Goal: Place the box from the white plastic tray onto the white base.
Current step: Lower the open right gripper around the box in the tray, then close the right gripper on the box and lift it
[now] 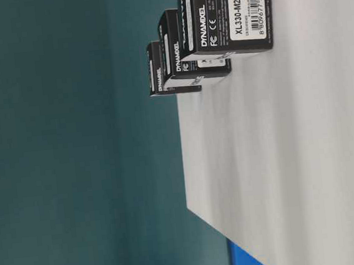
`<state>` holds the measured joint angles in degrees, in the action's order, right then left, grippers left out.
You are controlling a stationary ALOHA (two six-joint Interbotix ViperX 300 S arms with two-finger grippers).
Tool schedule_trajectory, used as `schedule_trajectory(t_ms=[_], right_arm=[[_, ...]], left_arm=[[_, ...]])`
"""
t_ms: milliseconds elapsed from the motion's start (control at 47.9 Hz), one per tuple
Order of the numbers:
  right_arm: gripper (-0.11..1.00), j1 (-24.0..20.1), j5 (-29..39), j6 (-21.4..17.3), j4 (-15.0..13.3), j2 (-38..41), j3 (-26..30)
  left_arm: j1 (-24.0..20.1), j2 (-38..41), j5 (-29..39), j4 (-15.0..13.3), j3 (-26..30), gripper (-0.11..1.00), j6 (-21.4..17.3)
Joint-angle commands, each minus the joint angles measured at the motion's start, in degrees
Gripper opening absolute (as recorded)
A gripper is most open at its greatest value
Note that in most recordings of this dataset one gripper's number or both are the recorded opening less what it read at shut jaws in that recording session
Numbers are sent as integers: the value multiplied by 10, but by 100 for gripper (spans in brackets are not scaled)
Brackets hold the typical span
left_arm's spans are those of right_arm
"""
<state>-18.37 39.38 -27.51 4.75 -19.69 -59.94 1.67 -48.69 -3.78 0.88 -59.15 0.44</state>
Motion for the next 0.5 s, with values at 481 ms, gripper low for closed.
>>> schedule_trajectory(t_ms=[481], right_arm=[[60,1,149,-11,20,-113,123]], left_arm=[[2,-2,-3,1,16,-6,0]])
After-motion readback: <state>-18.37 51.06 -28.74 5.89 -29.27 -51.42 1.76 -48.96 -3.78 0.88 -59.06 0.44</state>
